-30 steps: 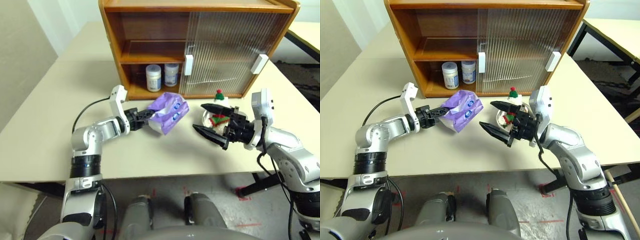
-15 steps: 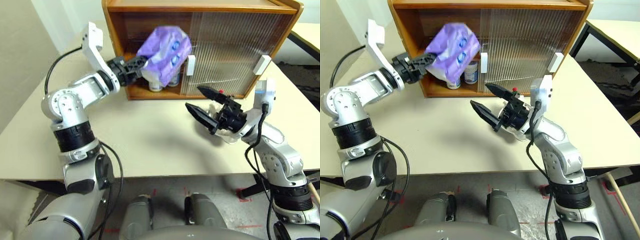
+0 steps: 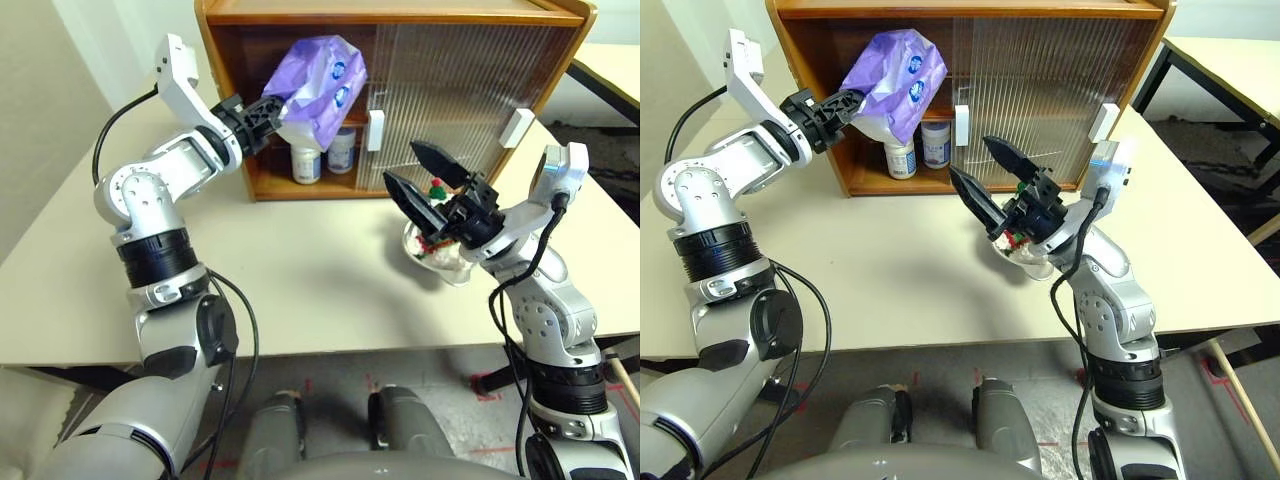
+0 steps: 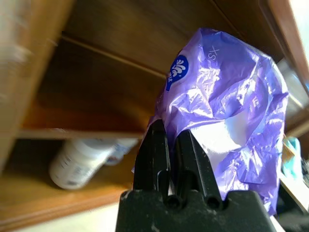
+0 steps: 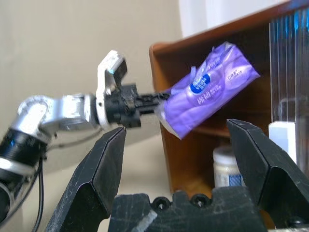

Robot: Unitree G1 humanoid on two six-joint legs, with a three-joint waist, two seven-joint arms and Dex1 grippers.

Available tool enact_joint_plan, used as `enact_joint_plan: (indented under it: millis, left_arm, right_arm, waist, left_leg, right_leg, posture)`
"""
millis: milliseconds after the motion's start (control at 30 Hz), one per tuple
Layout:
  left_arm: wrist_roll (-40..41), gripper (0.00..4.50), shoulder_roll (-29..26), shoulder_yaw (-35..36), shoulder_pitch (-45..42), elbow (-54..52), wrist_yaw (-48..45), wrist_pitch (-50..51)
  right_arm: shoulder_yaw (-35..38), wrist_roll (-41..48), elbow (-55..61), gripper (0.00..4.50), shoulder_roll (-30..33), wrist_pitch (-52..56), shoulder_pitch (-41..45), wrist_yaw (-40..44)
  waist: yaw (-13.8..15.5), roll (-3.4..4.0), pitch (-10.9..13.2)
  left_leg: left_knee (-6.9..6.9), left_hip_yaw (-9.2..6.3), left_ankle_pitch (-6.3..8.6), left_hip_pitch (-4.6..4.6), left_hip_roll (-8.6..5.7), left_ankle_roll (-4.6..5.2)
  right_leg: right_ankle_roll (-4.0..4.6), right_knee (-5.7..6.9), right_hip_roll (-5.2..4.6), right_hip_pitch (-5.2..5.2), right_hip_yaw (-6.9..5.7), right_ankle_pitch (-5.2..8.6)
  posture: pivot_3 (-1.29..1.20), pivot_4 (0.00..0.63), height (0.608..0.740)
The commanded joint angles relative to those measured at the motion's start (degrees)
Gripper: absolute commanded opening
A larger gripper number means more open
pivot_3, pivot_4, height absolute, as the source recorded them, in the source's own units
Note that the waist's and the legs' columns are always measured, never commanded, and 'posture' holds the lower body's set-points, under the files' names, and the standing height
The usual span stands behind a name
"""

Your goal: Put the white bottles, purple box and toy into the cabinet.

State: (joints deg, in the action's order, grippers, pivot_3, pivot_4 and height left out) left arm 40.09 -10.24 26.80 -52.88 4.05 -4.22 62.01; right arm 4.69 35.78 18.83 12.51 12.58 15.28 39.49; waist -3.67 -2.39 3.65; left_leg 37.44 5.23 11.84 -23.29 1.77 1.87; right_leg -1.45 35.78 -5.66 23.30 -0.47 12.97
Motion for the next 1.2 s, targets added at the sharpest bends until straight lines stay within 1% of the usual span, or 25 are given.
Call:
enact_joint_plan:
  millis: [33,233,400,500,600,667,800,900,933,1067,1200]
  left_arm:
    - [-0.9,0.04,1.0,-0.7,-1.1,1.8,2.1,-2.6]
    - [-2.5,0.04,1.2,-1.4,-3.1,5.2,4.4,-7.6]
    - [-3.4,0.04,1.8,-2.3,-4.3,7.3,5.7,-9.6]
    - [-3.0,0.04,2.8,-1.4,-5.4,8.6,7.7,-10.8]
    - [-2.7,0.83,4.3,0.3,-6.7,10.7,10.4,-13.2]
    - [-2.3,1.53,5.0,1.2,-7.3,11.7,11.7,-14.8]
    - [-2.3,3.13,6.3,1.6,-8.7,13.6,12.3,-19.0]
    - [-2.3,4.29,6.6,0.7,-8.8,13.0,12.0,-20.6]
    - [-2.4,4.48,6.5,0.4,-8.6,12.5,11.8,-20.8]
    - [-2.2,4.48,5.0,-1.5,-7.0,9.2,10.3,-19.2]
    - [-0.5,4.48,1.6,-4.2,-3.5,2.4,8.0,-12.4]
  right_arm:
    - [-0.1,0.5,-0.7,4.50,-0.5,-1.7,0.6,0.4]
    - [-0.2,-0.1,-1.9,4.50,-1.7,-3.8,0.7,1.0]
    - [-0.7,-0.7,-2.9,4.50,-2.0,-5.5,0.6,1.7]
    - [-0.9,-0.9,-2.9,4.50,-2.1,-6.2,0.1,2.0]
    - [-1.3,-1.0,-2.2,4.50,-2.0,-6.6,-1.1,2.1]
    - [-1.4,-0.9,-1.8,4.50,-1.8,-6.7,-1.6,2.1]
    - [-1.2,-0.4,-1.2,4.50,-0.9,-6.4,-2.3,2.3]
    - [-1.2,-0.2,-1.0,4.50,-0.4,-6.3,-2.4,2.3]
    - [-1.2,-0.1,-0.9,4.50,-0.2,-6.2,-2.4,2.3]
    - [-1.7,0.3,-0.6,4.50,-0.1,-5.8,-2.5,2.4]
    - [-1.9,0.8,-0.7,4.50,0.1,-5.2,-2.4,2.8]
  waist:
    - [0.0,0.00,0.0]
    - [-0.3,0.00,0.0]
    - [-0.5,0.01,0.0]
    - [-0.8,0.00,0.0]
    - [-1.1,-0.02,0.0]
    - [-1.5,-0.03,0.0]
    - [-1.8,-0.03,-0.1]
    - [-1.8,-0.03,-0.1]
    - [-1.8,-0.03,-0.1]
    - [-1.8,-0.03,-0.1]
    - [-1.8,0.01,-0.1]
  left_leg:
    - [0.00,0.00,0.00,0.00,0.00,0.00]
    - [0.00,0.01,0.00,-0.01,-0.02,0.00]
    - [0.00,0.03,0.00,0.00,-0.01,0.00]
    - [0.00,0.03,0.00,-0.01,-0.01,-0.01]
    - [0.01,0.02,0.00,-0.02,-0.01,-0.01]
    - [0.01,0.02,0.00,-0.02,-0.02,-0.01]
    - [0.00,0.02,0.00,-0.01,-0.02,-0.01]
    - [0.00,0.03,0.00,-0.01,0.00,-0.01]
    - [0.00,0.03,0.00,-0.01,0.00,-0.02]
    - [0.01,0.03,-0.01,-0.01,0.01,-0.03]
    - [-0.01,0.04,-0.01,0.00,0.04,-0.04]
  right_leg:
    - [0.01,0.00,-0.01,0.00,0.00,-0.01]
    - [0.05,0.00,0.03,0.01,0.01,-0.03]
    - [0.04,-0.01,0.06,0.01,0.01,-0.02]
    - [0.04,-0.01,0.06,0.02,0.01,-0.02]
    - [0.03,-0.02,0.06,0.01,0.00,-0.03]
    - [0.01,-0.02,0.05,0.00,0.01,-0.02]
    - [0.00,-0.03,0.08,0.01,0.02,-0.01]
    - [0.00,-0.02,0.14,0.01,0.02,-0.01]
    - [0.00,-0.02,0.16,0.01,0.02,-0.01]
    - [0.01,-0.03,0.20,0.01,0.03,-0.02]
    - [0.02,-0.03,0.27,0.02,0.11,-0.02]
  posture:
    - [-0.08,0.000,0.740]
    - [-0.10,0.000,0.740]
    - [-0.12,0.000,0.740]
    - [-0.12,0.000,0.740]
    - [-0.13,0.000,0.740]
    - [-0.13,0.000,0.740]
    - [-0.13,0.000,0.740]
    - [-0.13,0.000,0.740]
    - [-0.13,0.000,0.740]
    - [-0.12,0.000,0.740]
    - [-0.10,0.000,0.740]
